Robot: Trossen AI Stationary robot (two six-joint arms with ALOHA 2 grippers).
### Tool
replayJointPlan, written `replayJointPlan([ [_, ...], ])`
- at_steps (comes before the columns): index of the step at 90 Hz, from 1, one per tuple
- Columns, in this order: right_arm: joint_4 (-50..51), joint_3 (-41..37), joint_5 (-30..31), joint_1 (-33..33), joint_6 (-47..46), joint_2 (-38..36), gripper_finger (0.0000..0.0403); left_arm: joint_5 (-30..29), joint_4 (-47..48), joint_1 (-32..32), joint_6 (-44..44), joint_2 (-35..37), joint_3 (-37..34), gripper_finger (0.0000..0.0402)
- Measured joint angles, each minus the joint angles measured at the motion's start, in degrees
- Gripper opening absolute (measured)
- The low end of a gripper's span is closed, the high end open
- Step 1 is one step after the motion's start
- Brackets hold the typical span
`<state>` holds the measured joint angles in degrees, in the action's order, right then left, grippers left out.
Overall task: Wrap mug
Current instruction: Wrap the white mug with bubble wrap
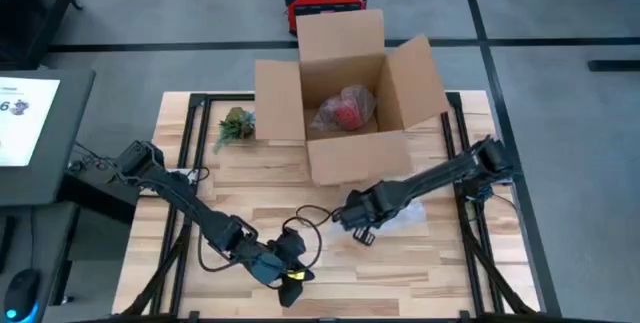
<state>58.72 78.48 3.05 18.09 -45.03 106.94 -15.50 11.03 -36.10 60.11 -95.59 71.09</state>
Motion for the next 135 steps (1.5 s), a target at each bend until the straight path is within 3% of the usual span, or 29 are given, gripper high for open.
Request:
replayJointPlan([
  [43, -6.0, 3.4, -10.7, 10.3, -2.7, 0.0, 0.0, 0.5, 13.6, 0.0, -5.7, 0.0, 10.8, 0.0],
  [58, -7.9, 4.9, -10.8, 10.0, -5.0, 0.2, 0.0, 0.5, 14.7, 0.0, -8.7, 0.0, 13.5, 0.0],
  [93, -10.8, -1.0, -8.3, 8.0, -8.8, 1.8, 0.0, -0.3, 18.3, 0.1, -9.9, 0.1, 15.6, 0.0],
  [109, -2.9, 4.3, -8.5, 7.5, -8.6, 1.6, 0.0, -0.5, 17.9, 0.0, -9.4, 0.1, 15.6, 0.0],
  [135, 12.7, 19.2, -8.6, 7.8, -7.6, 1.1, 0.0, -0.4, 18.0, 0.0, -9.1, 0.1, 15.6, 0.0],
])
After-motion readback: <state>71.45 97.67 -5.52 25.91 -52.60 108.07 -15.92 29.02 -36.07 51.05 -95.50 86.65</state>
